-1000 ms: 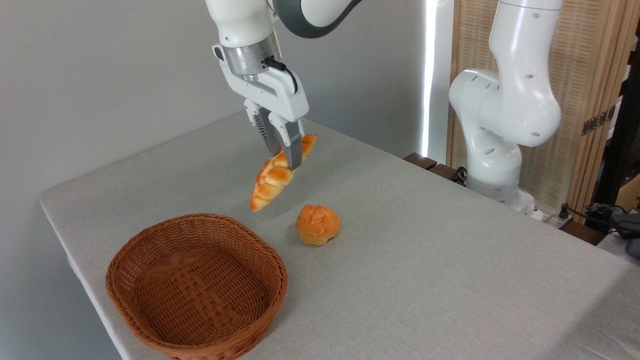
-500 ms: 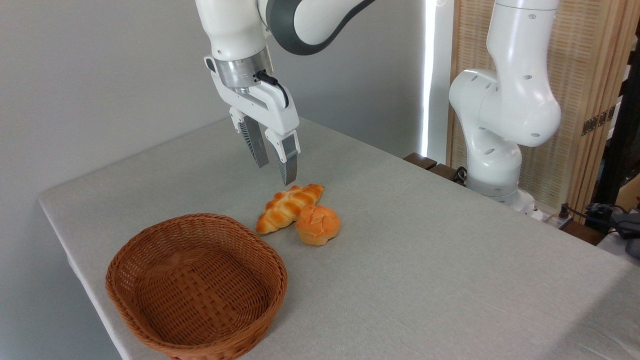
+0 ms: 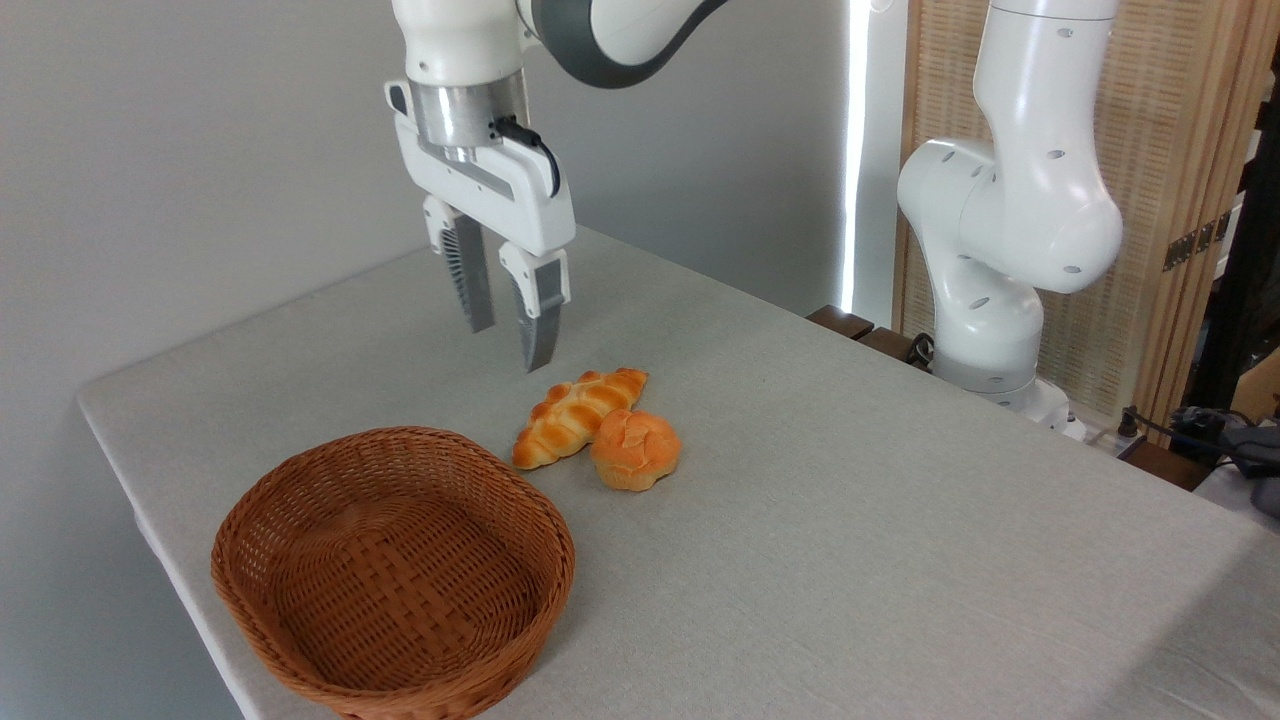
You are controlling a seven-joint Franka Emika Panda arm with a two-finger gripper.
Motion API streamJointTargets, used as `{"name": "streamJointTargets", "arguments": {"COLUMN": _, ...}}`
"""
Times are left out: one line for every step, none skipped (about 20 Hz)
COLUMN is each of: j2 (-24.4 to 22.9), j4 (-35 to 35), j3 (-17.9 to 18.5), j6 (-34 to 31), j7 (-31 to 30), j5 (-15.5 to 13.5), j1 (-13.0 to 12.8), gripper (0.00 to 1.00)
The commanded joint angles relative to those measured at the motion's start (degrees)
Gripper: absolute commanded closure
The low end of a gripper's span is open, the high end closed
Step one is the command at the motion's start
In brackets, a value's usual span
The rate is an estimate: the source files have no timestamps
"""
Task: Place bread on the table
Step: 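Raise the open gripper away from the roll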
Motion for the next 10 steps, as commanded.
{"name": "streamJointTargets", "arguments": {"j2": 0.26, "j4": 2.68, "j3": 3.98, "j6": 2.74, "j7": 1.43, "j5": 0.64, "j1": 0.54, "gripper": 0.00}}
{"name": "streamJointTargets", "arguments": {"j2": 0.26, "j4": 3.21, "j3": 4.60, "j6": 3.27, "j7": 1.44, "j5": 0.64, "j1": 0.54, "gripper": 0.00}}
{"name": "streamJointTargets", "arguments": {"j2": 0.35, "j4": 3.39, "j3": 5.22, "j6": 3.89, "j7": 1.44, "j5": 1.25, "j1": 0.54, "gripper": 0.00}}
{"name": "streamJointTargets", "arguments": {"j2": 0.26, "j4": 3.48, "j3": 6.09, "j6": 4.07, "j7": 1.44, "j5": 2.12, "j1": 0.54, "gripper": 0.00}}
{"name": "streamJointTargets", "arguments": {"j2": 0.26, "j4": 3.57, "j3": 6.71, "j6": 4.24, "j7": 1.44, "j5": 2.48, "j1": 0.54, "gripper": 0.00}}
{"name": "streamJointTargets", "arguments": {"j2": 0.52, "j4": 4.61, "j3": 7.24, "j6": 4.33, "j7": 1.44, "j5": 2.48, "j1": 0.63, "gripper": 0.00}}
{"name": "streamJointTargets", "arguments": {"j2": 1.57, "j4": 5.58, "j3": 7.85, "j6": 4.33, "j7": 1.44, "j5": 2.40, "j1": 0.63, "gripper": 0.00}}
{"name": "streamJointTargets", "arguments": {"j2": 2.10, "j4": 6.20, "j3": 8.03, "j6": 4.33, "j7": 1.44, "j5": 2.40, "j1": 0.54, "gripper": 0.00}}
{"name": "streamJointTargets", "arguments": {"j2": 2.37, "j4": 6.38, "j3": 8.03, "j6": 4.42, "j7": 1.35, "j5": 2.40, "j1": 0.54, "gripper": 0.00}}
{"name": "streamJointTargets", "arguments": {"j2": 2.29, "j4": 6.38, "j3": 8.03, "j6": 4.59, "j7": 1.35, "j5": 2.31, "j1": 0.54, "gripper": 0.00}}
